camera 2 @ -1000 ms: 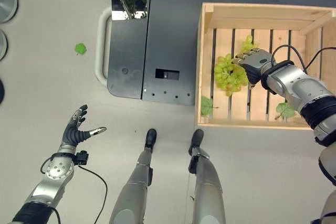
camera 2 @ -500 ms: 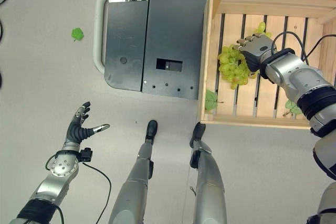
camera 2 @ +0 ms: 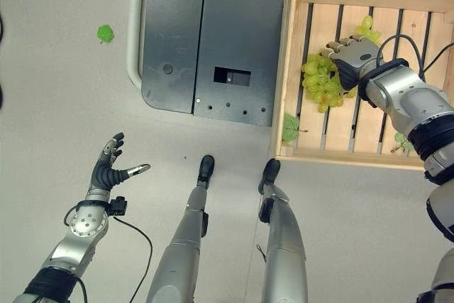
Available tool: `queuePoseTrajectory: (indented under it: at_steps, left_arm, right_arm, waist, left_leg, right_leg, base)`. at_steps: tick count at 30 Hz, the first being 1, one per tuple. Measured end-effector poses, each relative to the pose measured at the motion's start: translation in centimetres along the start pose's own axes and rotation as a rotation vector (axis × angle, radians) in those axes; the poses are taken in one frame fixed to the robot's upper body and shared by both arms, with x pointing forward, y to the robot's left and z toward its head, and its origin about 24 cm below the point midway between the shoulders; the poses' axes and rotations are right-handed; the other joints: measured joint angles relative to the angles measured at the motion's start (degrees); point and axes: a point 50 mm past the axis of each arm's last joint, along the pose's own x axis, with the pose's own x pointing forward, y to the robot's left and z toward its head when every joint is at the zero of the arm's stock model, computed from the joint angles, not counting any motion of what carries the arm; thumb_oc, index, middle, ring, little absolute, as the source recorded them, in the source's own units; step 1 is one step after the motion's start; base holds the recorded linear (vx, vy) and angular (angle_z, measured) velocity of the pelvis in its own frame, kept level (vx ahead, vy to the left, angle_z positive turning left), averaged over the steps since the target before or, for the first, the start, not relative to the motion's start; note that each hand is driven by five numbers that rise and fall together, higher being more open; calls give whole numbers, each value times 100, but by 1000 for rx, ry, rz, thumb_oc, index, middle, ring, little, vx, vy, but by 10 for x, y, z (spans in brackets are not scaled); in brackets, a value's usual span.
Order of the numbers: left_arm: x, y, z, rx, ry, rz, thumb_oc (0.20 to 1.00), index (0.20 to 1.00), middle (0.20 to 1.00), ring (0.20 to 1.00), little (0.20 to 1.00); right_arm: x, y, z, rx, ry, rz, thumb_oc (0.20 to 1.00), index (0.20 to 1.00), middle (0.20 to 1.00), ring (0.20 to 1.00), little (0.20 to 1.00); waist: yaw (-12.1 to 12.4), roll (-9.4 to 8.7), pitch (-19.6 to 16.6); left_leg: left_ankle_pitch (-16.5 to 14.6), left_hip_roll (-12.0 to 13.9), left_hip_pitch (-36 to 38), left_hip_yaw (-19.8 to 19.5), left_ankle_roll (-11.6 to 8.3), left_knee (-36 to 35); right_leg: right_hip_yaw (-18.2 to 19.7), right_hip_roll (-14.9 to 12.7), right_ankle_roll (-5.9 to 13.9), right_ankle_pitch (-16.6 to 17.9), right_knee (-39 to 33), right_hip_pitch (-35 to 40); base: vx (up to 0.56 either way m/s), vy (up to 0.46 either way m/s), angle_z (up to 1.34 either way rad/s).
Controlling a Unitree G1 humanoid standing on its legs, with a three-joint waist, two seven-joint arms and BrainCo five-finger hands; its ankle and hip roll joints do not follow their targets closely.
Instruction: Pick up the fruits from the basket on one side to the basket on the other side
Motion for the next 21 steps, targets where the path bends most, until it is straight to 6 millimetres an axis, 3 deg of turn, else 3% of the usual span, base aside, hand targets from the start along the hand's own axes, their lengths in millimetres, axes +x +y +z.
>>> queuePoseTrajectory:
  at_steps: [1,2,3,4,5,21]
  left_arm:
    - [0,0,0,0,1,-1,1000,1000,1000,1000,1000]
    - [0,-1,0,0,0,-1,1000,1000,1000,1000,1000]
    - [0,-1,0,0,0,0,1000,1000,1000,1000,1000]
    - [0,-1,0,-1,-1,2,1000,1000,1000,1000,1000]
    - [0,-1,0,-1,-2,2,1000,1000,1000,1000,1000]
    - [0,-7,6,-33,-24,5,1000,1000,1000,1000,1000]
  right_arm:
    - [0,0,0,1,1,-1,1000,1000,1000,1000,1000]
    - [0,0,0,4,2,-3,696,696,696,696,696]
    - [0,0,0,7,3,-4,696,696,696,696,696]
    - [0,0,-1,15,8,-9,256,256,256,256,256]
    - [-1,0,-2,19,11,-11,200,200,200,200,200]
    - [-5,16,-12,85,80,15,200,200,200,200,200]
  waist:
    - [0,0,0]
    - [1,0,0]
    - [2,-2,-1]
    - [-1,-1,-2]
    - [-4,-2,-2]
    - [-2,-5,-7]
  left_leg:
    - [1,-2,-2,1,1,0]
    - [2,-7,-7,2,2,0]
    - [2,-9,-13,1,3,0]
    - [5,-15,-27,2,7,0]
    - [8,-21,-36,1,10,0]
    - [52,-65,-96,-13,13,0]
  right_leg:
    - [1,-2,0,0,2,-4]
    - [5,-8,0,0,12,-14]
    - [5,-10,0,0,15,-21]
    - [8,-17,0,0,25,-38]
    - [8,-23,0,0,29,-47]
    - [4,-70,-2,2,36,-95]
  base:
    - [0,0,0]
    - [0,0,0]
    - [0,0,0]
    - [0,0,0]
    - [0,0,0]
    - [0,0,0]
